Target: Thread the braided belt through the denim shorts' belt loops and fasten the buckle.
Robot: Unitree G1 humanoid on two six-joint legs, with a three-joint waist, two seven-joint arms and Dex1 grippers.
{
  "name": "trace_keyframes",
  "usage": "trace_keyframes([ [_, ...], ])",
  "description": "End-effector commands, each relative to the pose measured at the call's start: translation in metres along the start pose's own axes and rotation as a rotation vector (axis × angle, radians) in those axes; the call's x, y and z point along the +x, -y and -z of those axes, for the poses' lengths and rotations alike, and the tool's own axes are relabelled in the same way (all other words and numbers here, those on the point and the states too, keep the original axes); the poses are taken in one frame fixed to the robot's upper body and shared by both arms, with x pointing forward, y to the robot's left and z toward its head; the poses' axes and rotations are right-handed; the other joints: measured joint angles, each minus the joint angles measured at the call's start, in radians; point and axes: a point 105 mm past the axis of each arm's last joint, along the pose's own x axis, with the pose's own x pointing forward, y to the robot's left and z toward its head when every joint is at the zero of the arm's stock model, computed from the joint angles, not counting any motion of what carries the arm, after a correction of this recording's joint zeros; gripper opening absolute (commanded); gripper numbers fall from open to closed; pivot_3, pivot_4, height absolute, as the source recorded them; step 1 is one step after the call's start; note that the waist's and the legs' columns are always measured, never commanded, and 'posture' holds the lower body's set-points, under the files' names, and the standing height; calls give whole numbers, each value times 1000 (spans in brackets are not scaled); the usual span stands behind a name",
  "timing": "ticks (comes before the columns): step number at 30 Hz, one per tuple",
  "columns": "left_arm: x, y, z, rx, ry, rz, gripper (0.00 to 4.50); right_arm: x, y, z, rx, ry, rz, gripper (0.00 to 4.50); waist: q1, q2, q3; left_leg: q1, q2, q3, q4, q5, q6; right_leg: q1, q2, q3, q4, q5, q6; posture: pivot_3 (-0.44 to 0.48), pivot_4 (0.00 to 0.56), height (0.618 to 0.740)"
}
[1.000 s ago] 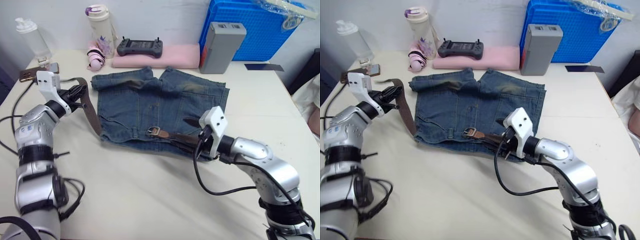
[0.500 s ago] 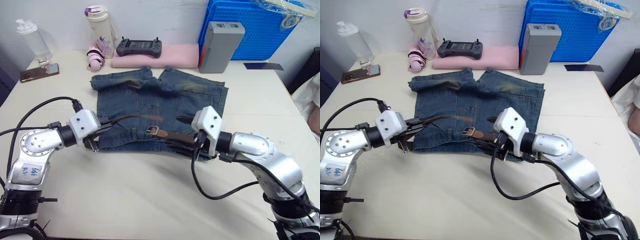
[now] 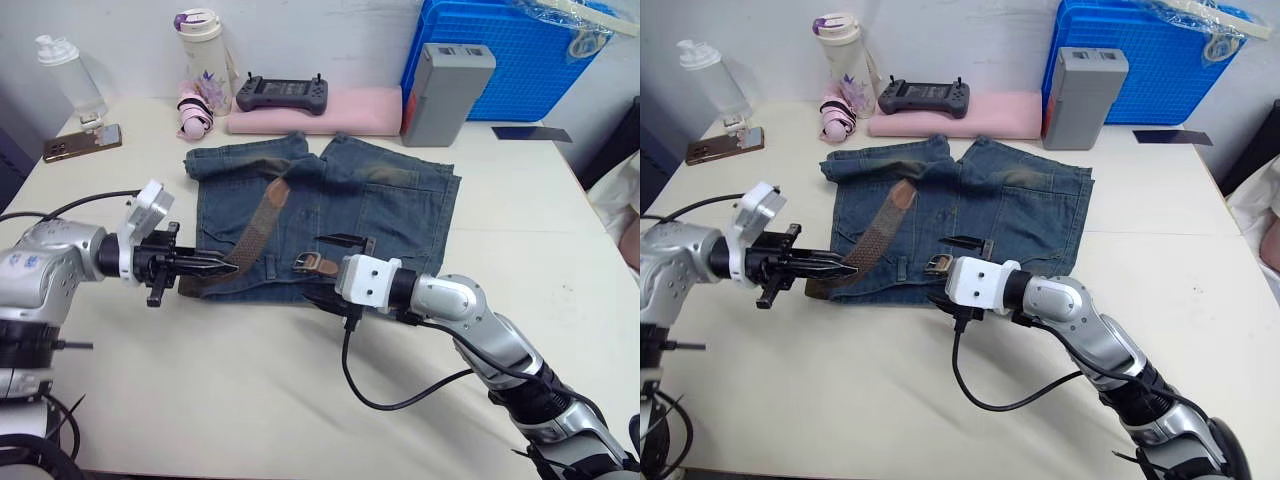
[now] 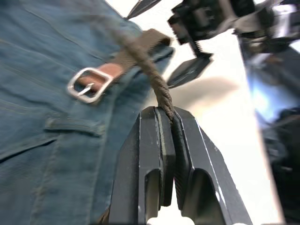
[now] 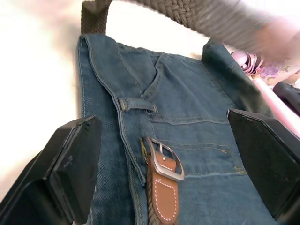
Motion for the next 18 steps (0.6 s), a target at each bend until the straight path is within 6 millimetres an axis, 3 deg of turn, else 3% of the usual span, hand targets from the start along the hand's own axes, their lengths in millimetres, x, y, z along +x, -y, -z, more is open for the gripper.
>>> trace_keyframes([
  [1,2,-5,-7,-23,-5,48,33,-4,12,-7,-88,25,76,4500,-1,0,0,0,0,0,0,0,0,0,1,1,0,0,0,0,150,712],
  [8,9,-6,-9,-108,31,134,33,5,6,-9,-348,67,123,4500,-11,-1,1,0,3,3,-1,0,-1,-3,4,5,1,-1,-1,0,150,712],
  [18,19,11,-5,-168,63,229,33,46,14,-15,-335,144,248,4500,-22,-1,1,0,3,3,3,1,-1,-3,4,11,5,-1,-2,0,150,712],
])
